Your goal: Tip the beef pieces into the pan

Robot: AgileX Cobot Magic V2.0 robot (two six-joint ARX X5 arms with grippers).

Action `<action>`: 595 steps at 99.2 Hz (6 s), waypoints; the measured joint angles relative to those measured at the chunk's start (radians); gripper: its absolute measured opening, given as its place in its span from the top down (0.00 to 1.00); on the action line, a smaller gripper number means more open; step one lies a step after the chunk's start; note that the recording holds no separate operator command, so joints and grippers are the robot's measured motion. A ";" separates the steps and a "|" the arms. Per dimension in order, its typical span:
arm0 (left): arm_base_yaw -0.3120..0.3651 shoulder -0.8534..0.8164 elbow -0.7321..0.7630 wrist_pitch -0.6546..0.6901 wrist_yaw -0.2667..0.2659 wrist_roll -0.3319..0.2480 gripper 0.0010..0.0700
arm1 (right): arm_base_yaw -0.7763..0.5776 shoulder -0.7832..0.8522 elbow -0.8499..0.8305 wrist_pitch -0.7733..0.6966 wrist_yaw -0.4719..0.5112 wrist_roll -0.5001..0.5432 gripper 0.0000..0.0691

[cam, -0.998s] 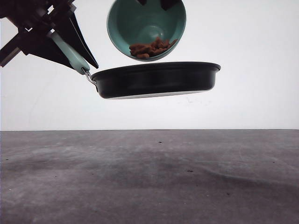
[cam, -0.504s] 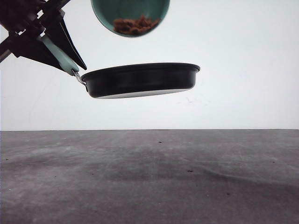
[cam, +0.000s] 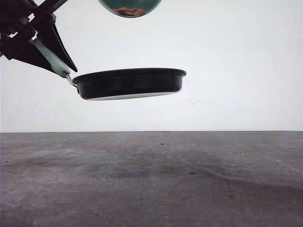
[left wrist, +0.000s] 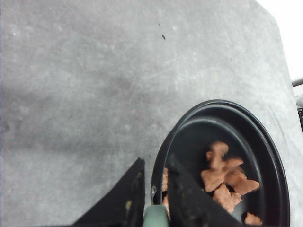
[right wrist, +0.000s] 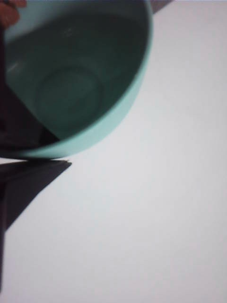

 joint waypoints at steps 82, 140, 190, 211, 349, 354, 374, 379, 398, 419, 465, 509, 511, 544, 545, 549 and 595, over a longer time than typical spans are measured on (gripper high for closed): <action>0.062 0.000 0.000 0.030 -0.001 0.039 0.96 | -0.457 -0.145 0.001 -0.465 -0.130 0.927 0.98; 0.019 0.144 0.000 0.182 0.047 0.030 0.96 | -0.770 0.116 -0.024 -1.156 -0.653 1.170 0.98; 0.014 0.146 0.000 0.138 0.049 0.066 0.96 | -0.738 0.275 -0.016 -1.140 -0.653 1.171 0.77; 0.014 0.146 0.000 0.151 0.011 0.091 0.96 | -0.737 0.211 -0.021 -1.145 -0.652 1.171 0.23; 0.073 0.287 0.000 0.170 0.021 0.080 0.07 | -0.501 -0.315 0.059 -1.209 -0.467 1.081 0.98; 0.090 0.240 0.000 0.156 0.012 0.081 0.06 | -0.496 -0.316 0.059 -1.201 -0.414 1.056 0.98; 0.130 -0.001 0.000 0.135 -0.058 0.150 0.60 | -0.470 -0.342 0.035 -1.047 -0.294 0.948 0.98; 0.131 -0.062 0.001 0.135 -0.089 0.174 0.80 | -0.459 -0.357 0.014 -0.986 -0.293 0.923 0.98; 0.132 -0.234 -0.003 0.094 -0.161 0.240 0.99 | -0.387 -0.408 -0.096 -0.768 -0.256 0.850 0.98; 0.132 -0.275 -0.053 -0.008 -0.237 0.260 0.99 | -0.316 -0.434 -0.191 -0.715 -0.219 0.837 0.98; 0.133 -0.277 -0.054 -0.087 -0.240 0.262 0.99 | -0.309 -0.435 -0.191 -0.700 -0.215 0.837 0.98; 0.132 -0.277 -0.054 -0.087 -0.240 0.262 0.99 | -0.336 -0.618 -0.191 -0.771 -0.215 0.836 0.98; 0.132 -0.277 -0.054 -0.087 -0.240 0.262 0.99 | -0.349 -0.640 -0.191 -0.799 -0.217 0.832 0.98; 0.132 -0.277 -0.054 -0.087 -0.240 0.262 0.99 | -0.632 -1.006 -0.432 -0.856 -0.312 0.842 0.98; 0.132 -0.277 -0.054 -0.087 -0.240 0.262 0.99 | -0.640 -1.017 -0.451 -0.844 -0.314 0.846 0.98; 0.132 -0.277 -0.054 -0.087 -0.240 0.262 0.99 | -0.669 -1.067 -0.532 -0.795 -0.322 0.866 0.98; 0.133 -0.278 -0.054 -0.087 -0.241 0.262 0.99 | -0.752 -1.315 -0.853 -0.843 -0.344 1.049 0.98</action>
